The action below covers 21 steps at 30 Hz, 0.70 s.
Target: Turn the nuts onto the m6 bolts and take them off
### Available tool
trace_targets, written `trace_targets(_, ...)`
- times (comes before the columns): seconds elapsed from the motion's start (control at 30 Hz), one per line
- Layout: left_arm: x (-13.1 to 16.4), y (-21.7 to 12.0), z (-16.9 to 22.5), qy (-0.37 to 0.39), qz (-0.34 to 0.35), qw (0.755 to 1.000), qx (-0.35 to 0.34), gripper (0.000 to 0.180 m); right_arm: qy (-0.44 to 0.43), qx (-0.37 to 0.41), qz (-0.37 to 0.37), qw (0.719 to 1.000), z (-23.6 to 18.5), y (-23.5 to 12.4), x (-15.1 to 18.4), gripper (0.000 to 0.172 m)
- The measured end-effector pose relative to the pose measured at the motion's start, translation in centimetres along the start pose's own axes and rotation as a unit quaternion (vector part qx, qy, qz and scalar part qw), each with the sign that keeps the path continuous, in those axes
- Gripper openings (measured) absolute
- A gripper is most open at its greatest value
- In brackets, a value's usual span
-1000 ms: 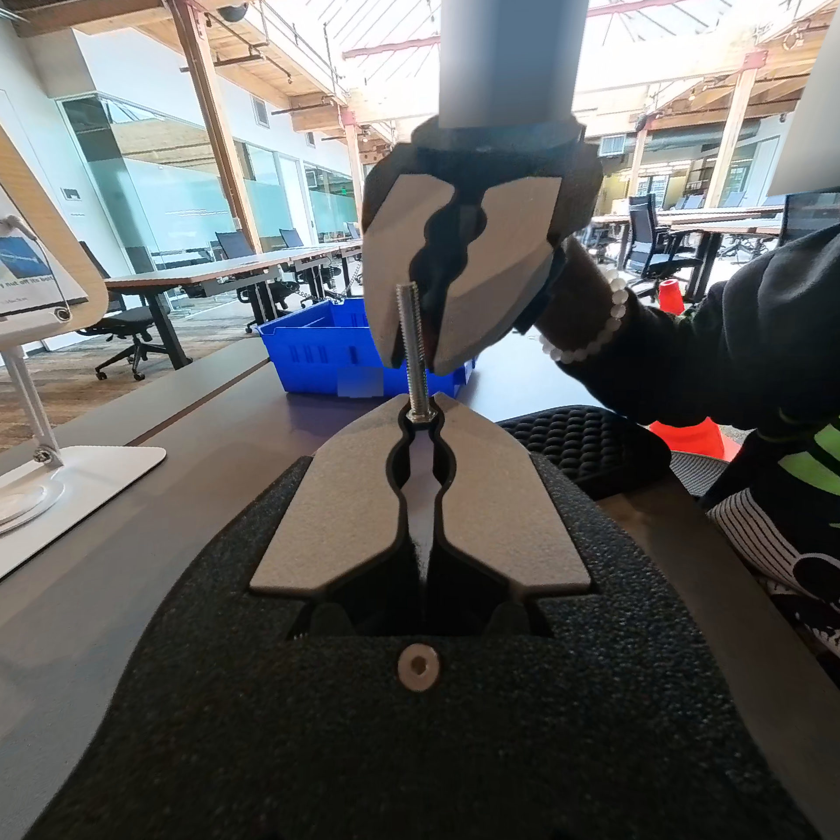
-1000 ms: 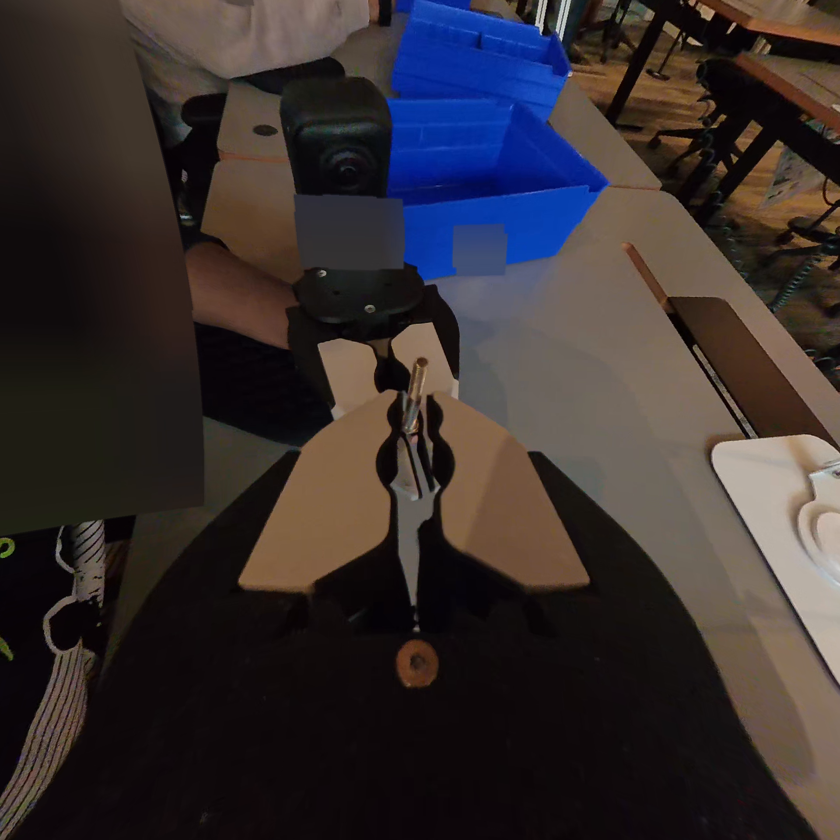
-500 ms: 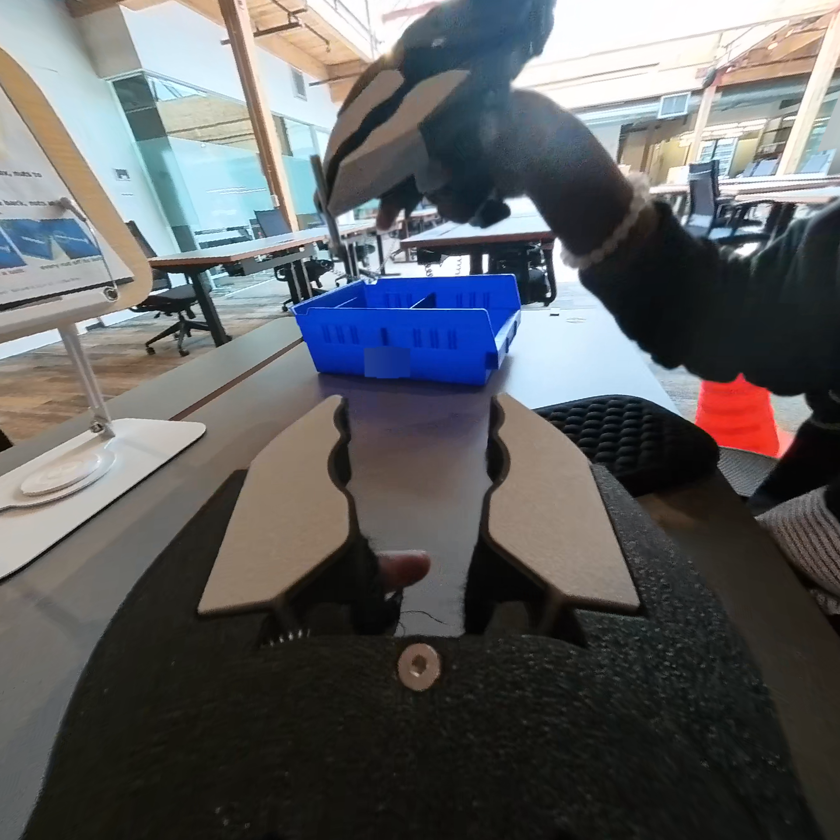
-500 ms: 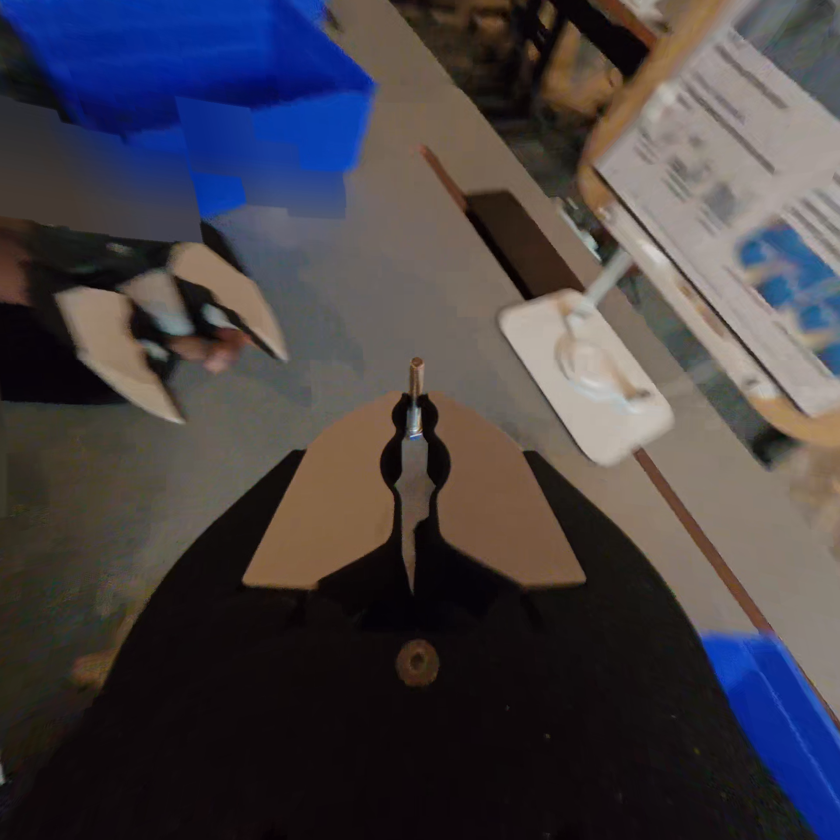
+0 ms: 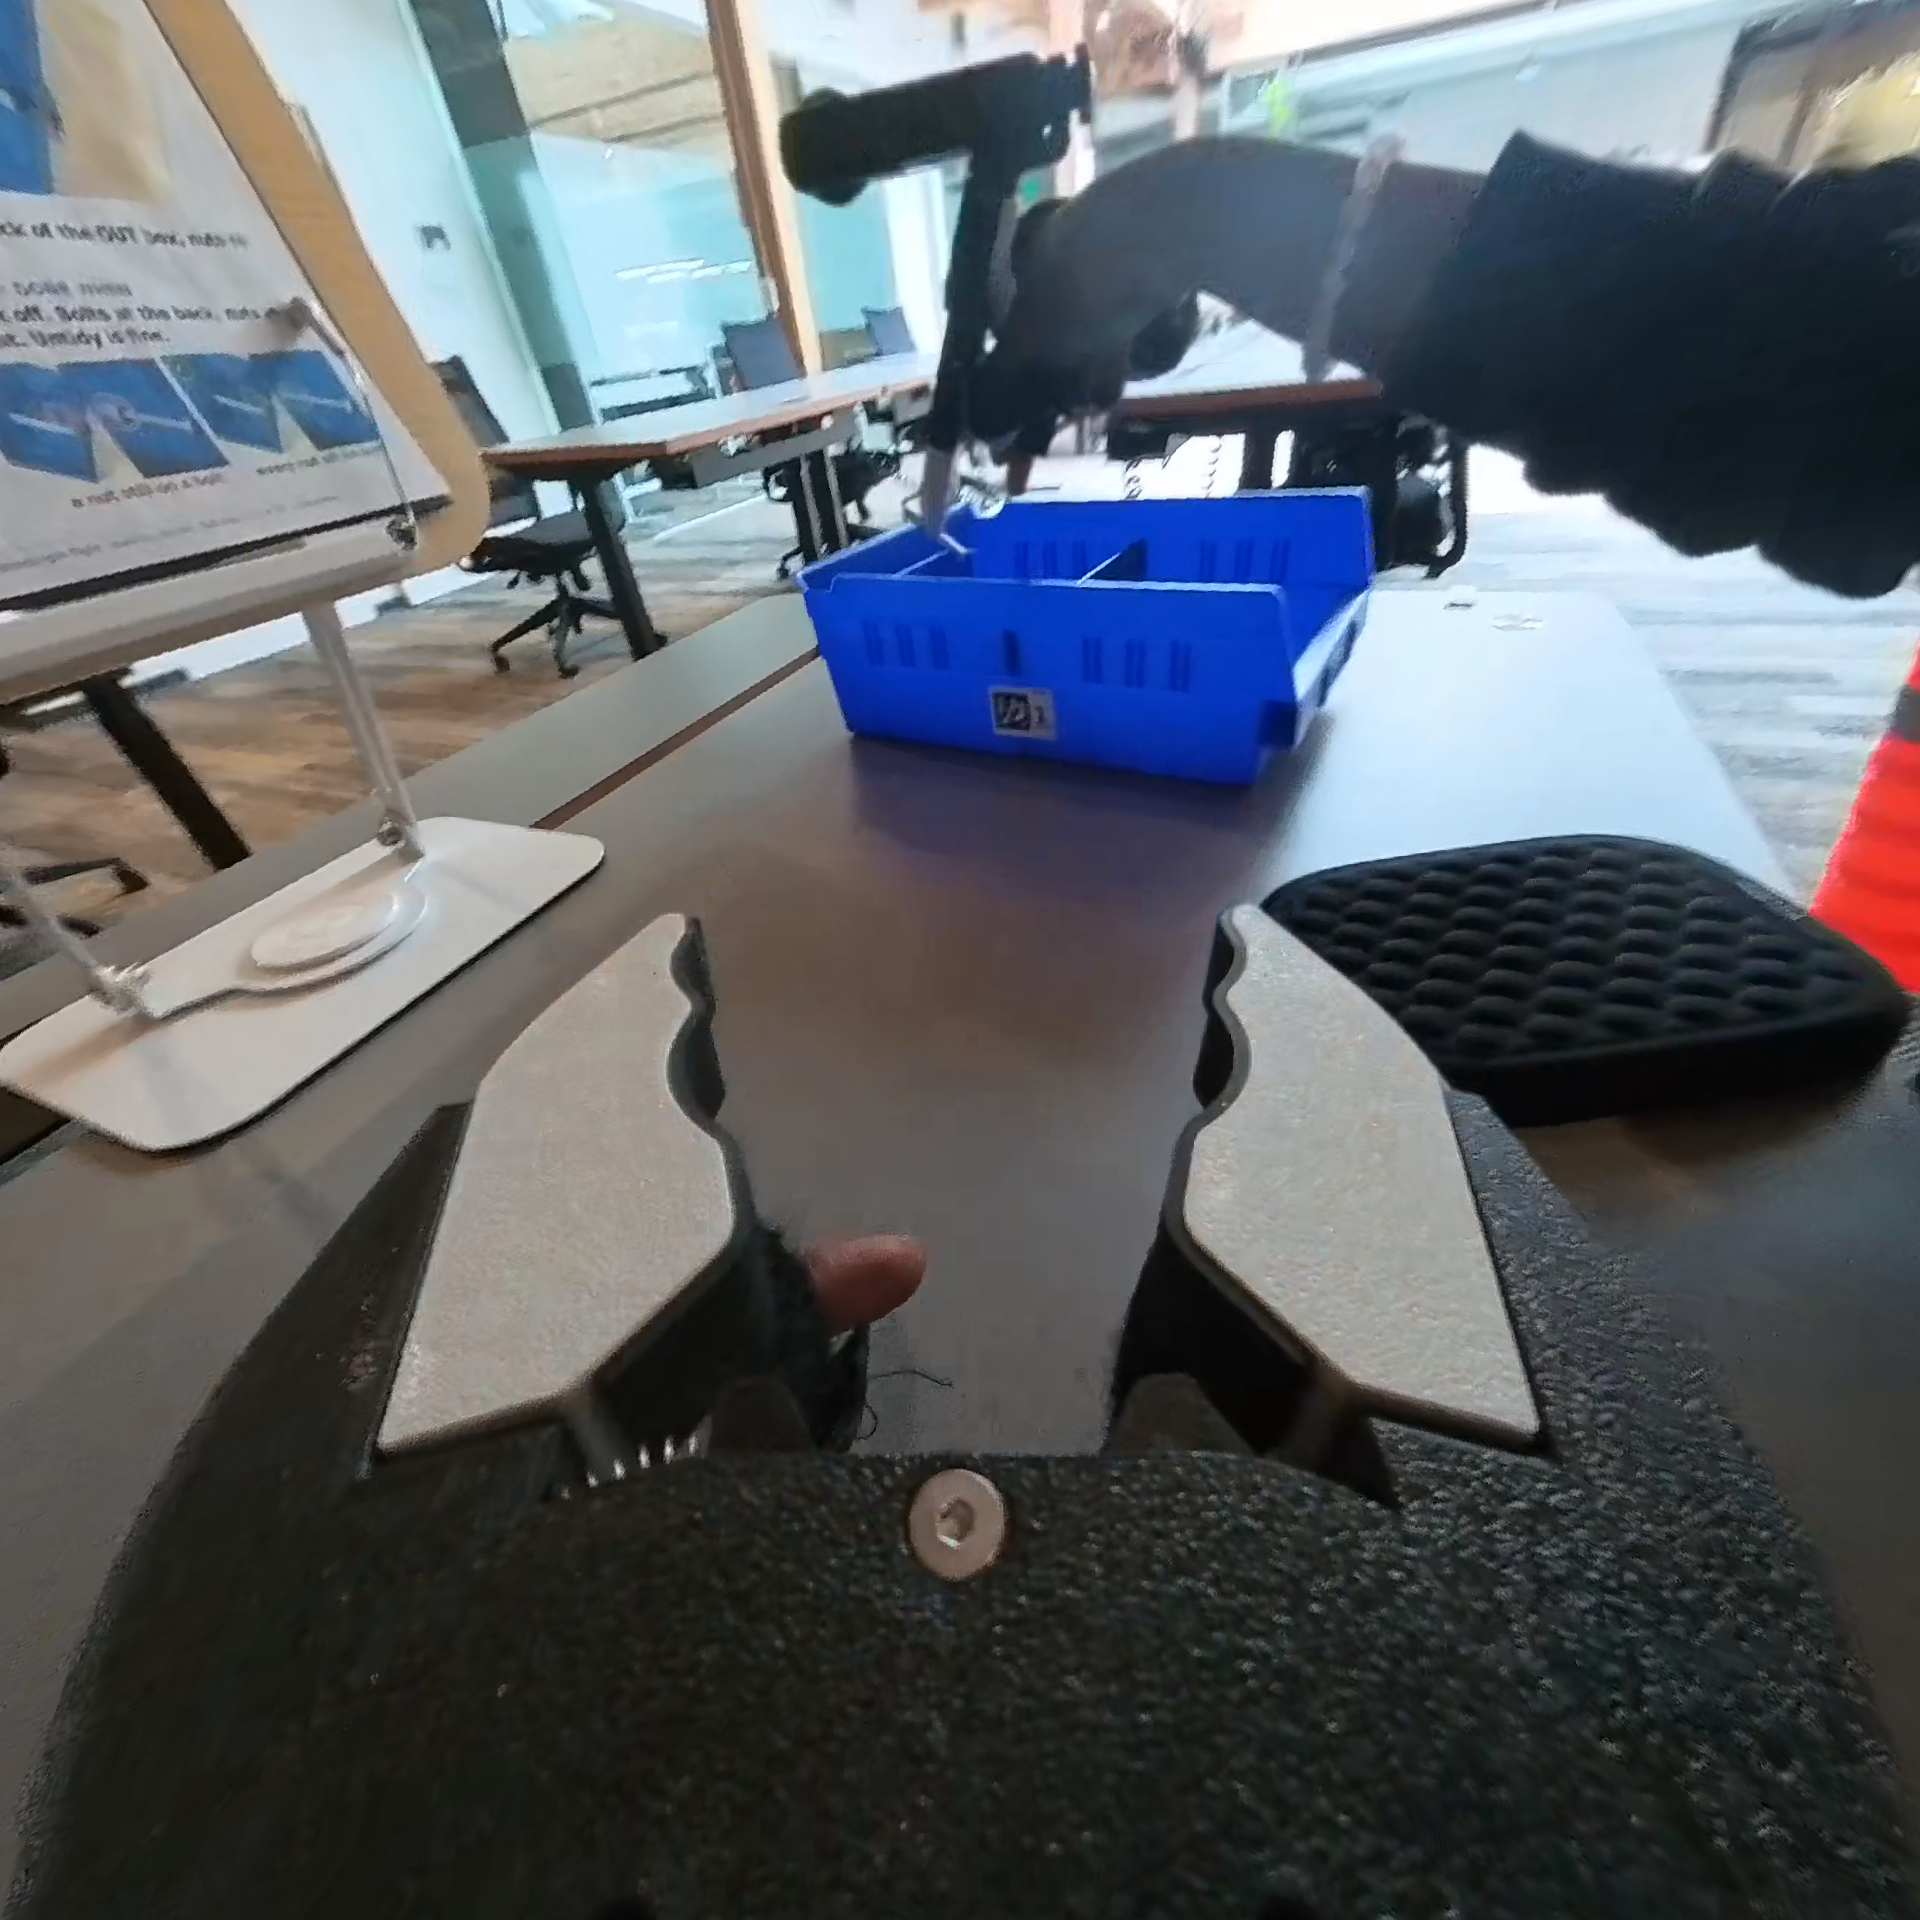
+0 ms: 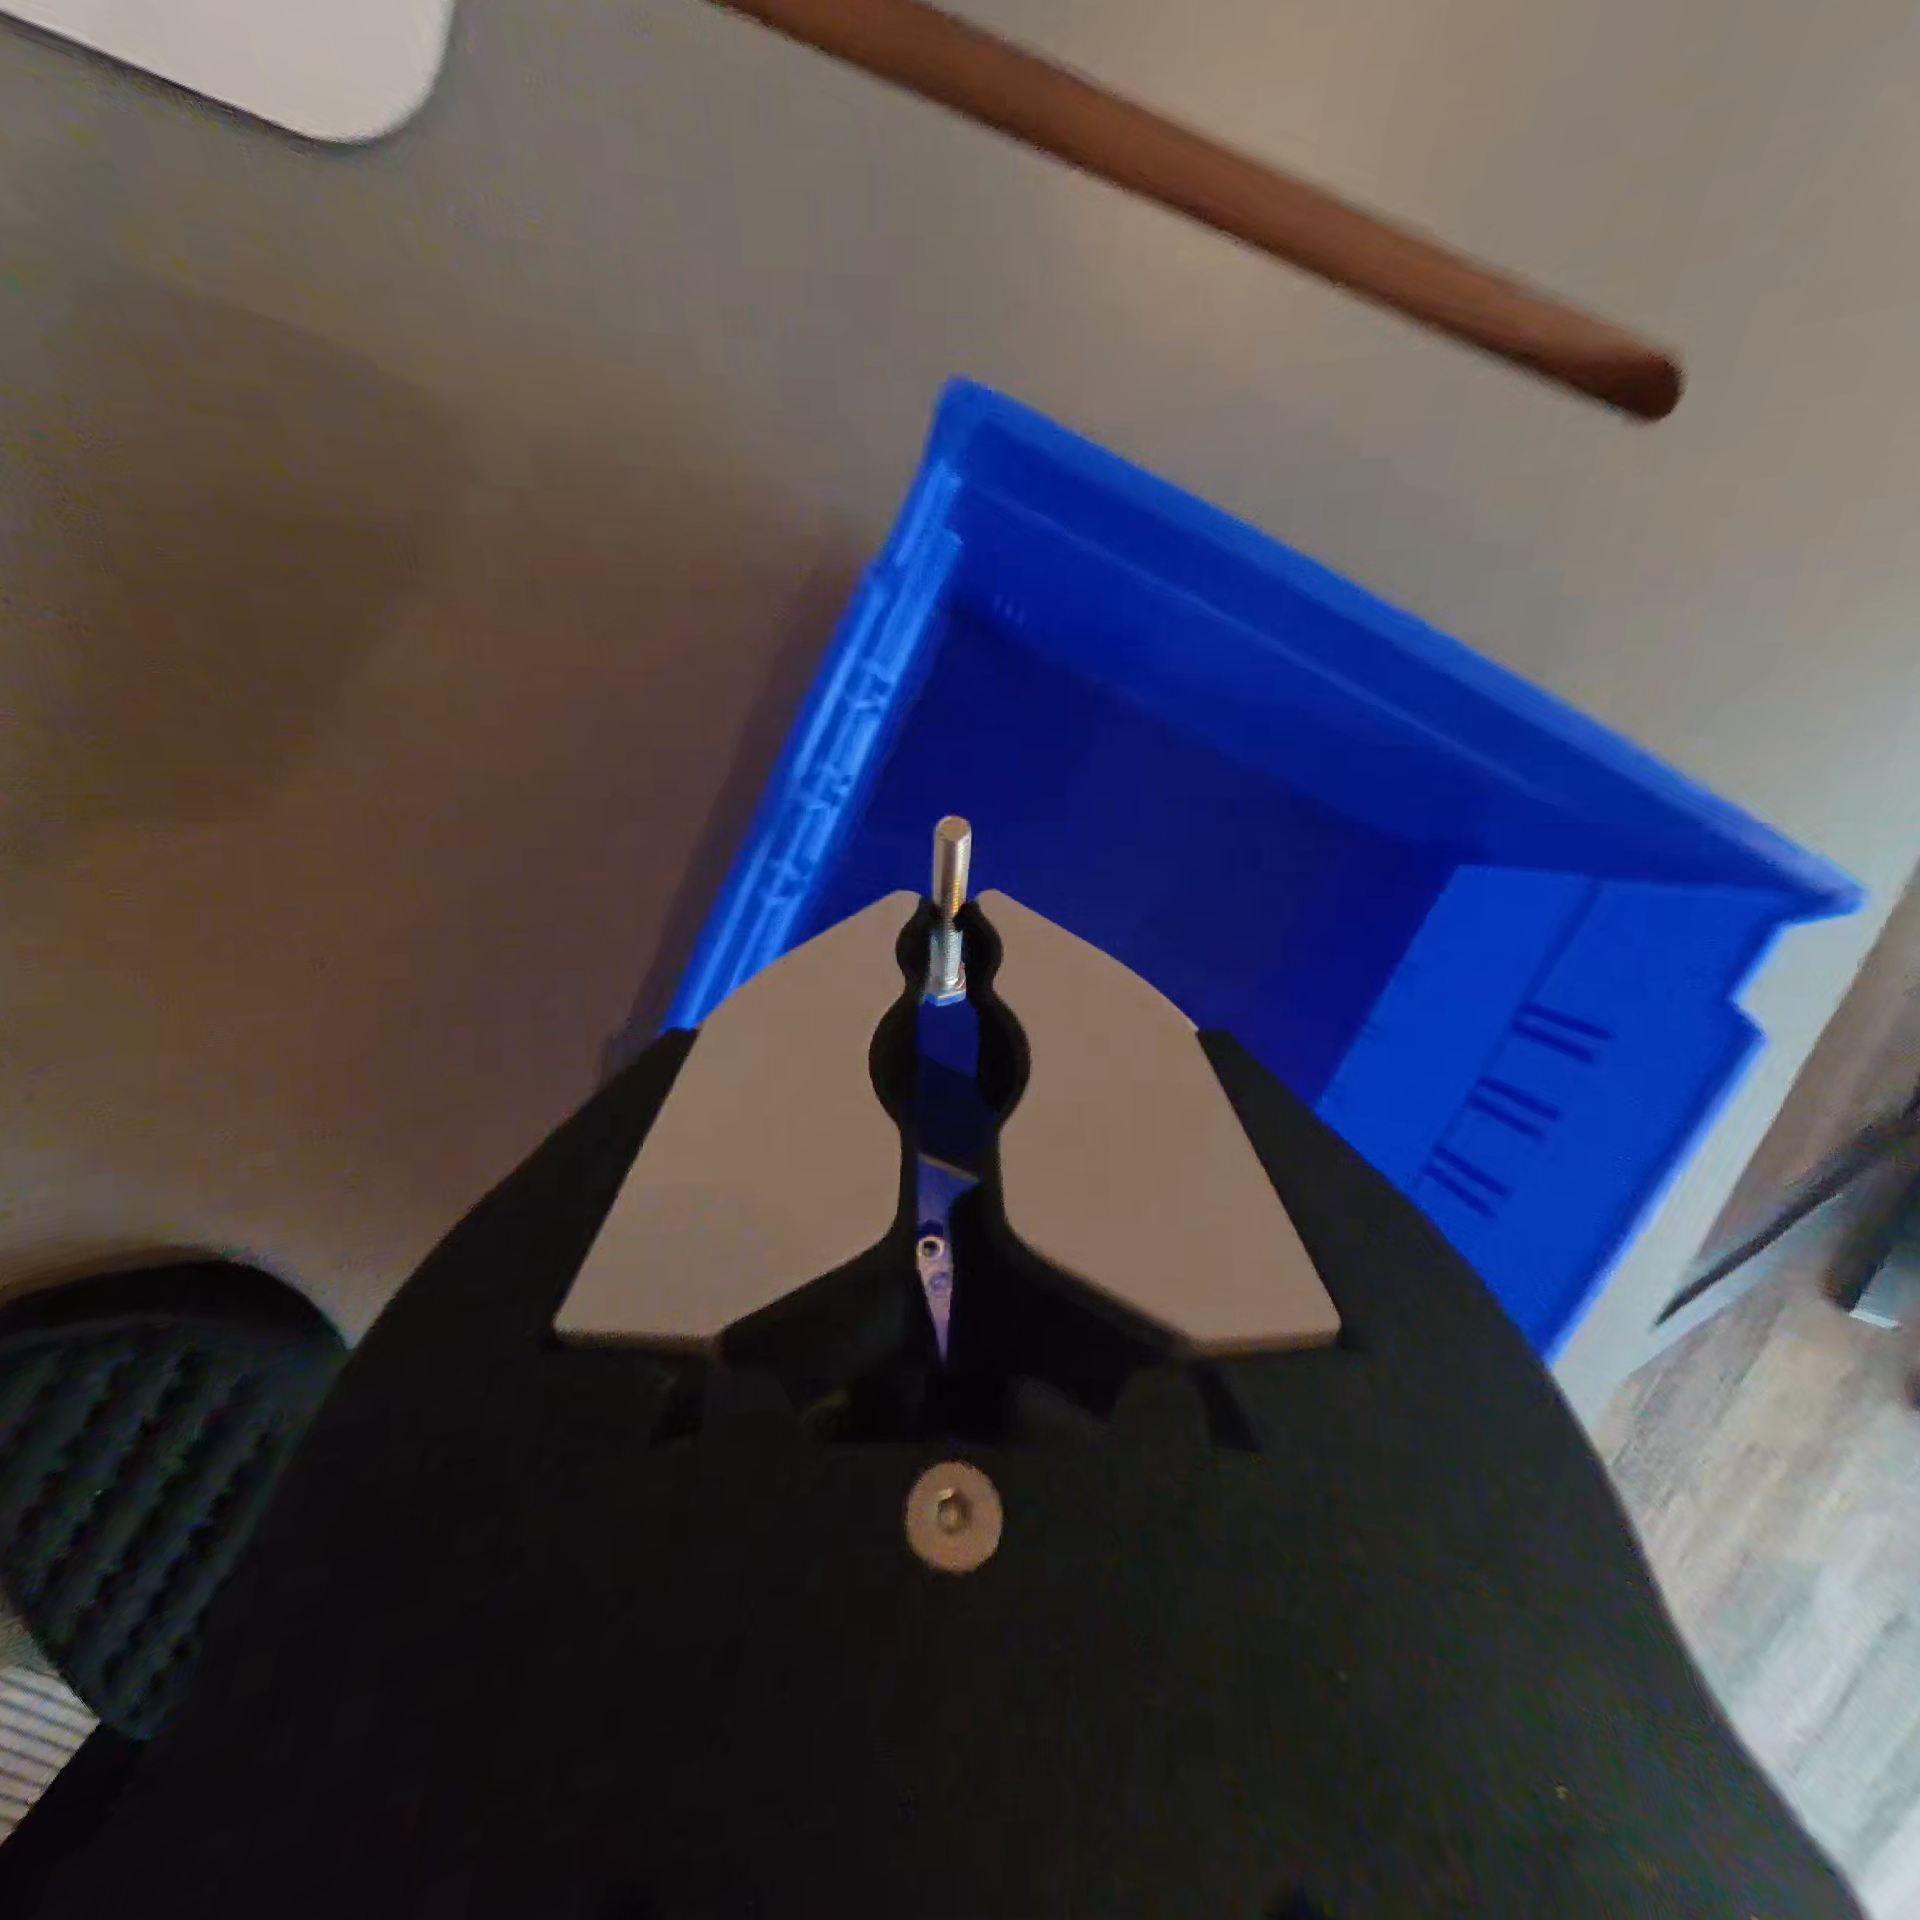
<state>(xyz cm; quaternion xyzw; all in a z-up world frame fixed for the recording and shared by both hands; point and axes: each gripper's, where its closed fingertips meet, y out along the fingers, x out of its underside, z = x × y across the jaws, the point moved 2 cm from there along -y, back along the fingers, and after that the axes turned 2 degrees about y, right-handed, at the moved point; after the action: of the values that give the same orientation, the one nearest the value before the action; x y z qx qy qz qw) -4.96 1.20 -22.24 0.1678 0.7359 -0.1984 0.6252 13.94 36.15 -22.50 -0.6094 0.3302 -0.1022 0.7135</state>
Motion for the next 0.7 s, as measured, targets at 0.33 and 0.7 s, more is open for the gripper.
trace_targets(0.33, 1.6, 0.1, -1.3, 0.006, -0.056, 0.998, -0.040, 0.090, 0.062, -0.012, -0.112, 0.992, 2.7, 7.6, 3.1, 0.005)
trace_targets(0.7, 1.4, 0.1, -0.9, 0.014, -0.052, 0.998, -0.030, 0.088, 0.072, -0.005, -0.136, 0.988, 3.4, 9.1, 4.4, 0.005)
